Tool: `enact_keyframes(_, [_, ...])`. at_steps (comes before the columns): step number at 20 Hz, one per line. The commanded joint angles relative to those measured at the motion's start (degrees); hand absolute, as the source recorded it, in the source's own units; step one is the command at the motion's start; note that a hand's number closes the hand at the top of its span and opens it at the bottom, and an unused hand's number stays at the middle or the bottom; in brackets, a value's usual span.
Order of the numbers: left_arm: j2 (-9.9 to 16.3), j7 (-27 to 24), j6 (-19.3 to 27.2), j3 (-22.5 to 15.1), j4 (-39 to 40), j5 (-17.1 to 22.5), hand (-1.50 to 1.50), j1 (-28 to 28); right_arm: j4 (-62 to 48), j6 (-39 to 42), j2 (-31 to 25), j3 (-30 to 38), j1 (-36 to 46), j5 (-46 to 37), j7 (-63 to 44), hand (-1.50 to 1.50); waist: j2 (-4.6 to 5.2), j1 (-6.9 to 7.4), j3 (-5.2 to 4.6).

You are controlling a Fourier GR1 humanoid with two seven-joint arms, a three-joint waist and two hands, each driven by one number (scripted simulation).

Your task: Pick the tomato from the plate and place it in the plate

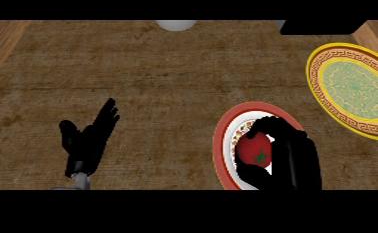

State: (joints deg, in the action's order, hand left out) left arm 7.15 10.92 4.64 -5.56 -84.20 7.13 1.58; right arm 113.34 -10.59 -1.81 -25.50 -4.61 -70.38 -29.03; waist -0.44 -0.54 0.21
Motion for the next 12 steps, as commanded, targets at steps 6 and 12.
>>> enact_keyframes(6, [0.88, 2.25, -2.01, 1.60, 1.04, 1.86, 0.00, 0.15, 6.70, -10.21, 0.70, 11.28, -1.81, 8.14, -2.95, 1.50, 0.47, 0.28, -0.17])
enact_keyframes(12, [-1.01, 3.71, -0.39, -0.68, -1.22, -0.04, 0.00, 0.64, -0.87, -17.63, -4.07, 25.35, 2.97, 25.68, 6.96, 1.50, 0.53, 0.71, -0.11])
